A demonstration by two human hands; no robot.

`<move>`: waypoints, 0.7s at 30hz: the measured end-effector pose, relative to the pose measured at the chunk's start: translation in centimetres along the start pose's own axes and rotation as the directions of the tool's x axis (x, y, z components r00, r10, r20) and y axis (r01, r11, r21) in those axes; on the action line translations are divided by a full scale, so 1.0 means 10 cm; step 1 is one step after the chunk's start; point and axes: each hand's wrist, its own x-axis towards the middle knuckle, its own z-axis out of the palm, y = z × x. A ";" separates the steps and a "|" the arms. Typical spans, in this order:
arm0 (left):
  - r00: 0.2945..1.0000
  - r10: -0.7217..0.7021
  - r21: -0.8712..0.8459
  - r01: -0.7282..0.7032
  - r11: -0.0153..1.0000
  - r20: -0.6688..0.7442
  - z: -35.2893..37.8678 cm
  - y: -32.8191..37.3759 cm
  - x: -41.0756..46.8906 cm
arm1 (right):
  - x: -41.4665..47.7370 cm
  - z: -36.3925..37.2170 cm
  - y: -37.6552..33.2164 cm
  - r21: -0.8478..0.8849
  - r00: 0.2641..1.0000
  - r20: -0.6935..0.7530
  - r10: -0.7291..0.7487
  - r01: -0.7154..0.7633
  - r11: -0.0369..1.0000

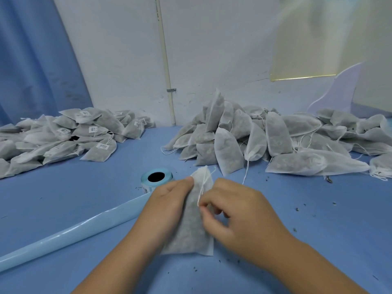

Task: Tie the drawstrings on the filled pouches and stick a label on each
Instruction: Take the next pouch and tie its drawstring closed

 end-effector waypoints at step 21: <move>0.952 -0.244 -0.336 0.173 0.926 -0.184 -1.31 -0.01 0.09 | -0.08 0.39 0.08 0.315 0.913 0.232 0.334 -0.396 0.863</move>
